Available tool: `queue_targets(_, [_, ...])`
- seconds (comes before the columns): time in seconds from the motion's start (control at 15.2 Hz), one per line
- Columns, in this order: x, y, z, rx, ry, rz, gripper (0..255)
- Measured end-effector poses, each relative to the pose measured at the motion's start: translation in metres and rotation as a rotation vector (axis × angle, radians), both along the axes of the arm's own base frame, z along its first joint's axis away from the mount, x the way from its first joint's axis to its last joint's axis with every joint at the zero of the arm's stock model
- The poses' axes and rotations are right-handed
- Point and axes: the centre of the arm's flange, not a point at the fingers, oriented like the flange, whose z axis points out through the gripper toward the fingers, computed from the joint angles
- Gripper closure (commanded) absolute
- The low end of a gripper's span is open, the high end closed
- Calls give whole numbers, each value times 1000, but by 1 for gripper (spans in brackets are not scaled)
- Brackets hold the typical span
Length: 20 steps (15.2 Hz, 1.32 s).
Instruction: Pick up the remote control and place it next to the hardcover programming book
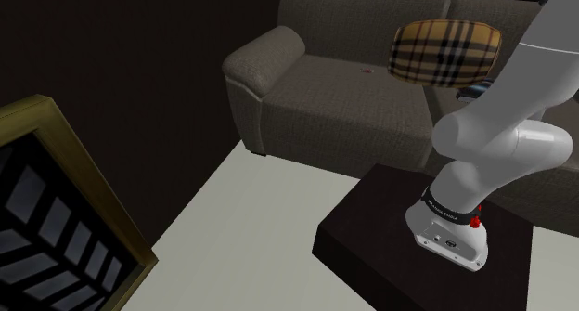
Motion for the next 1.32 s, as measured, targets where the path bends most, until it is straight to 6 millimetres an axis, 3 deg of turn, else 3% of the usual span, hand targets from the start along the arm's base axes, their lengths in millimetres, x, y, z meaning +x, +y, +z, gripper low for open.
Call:
queue_targets(0.99, [-3, -5, -75, -8, -1, 3, 255])
queue_targets(1.32, [-4, -5, -77, -9, -1, 2, 255])
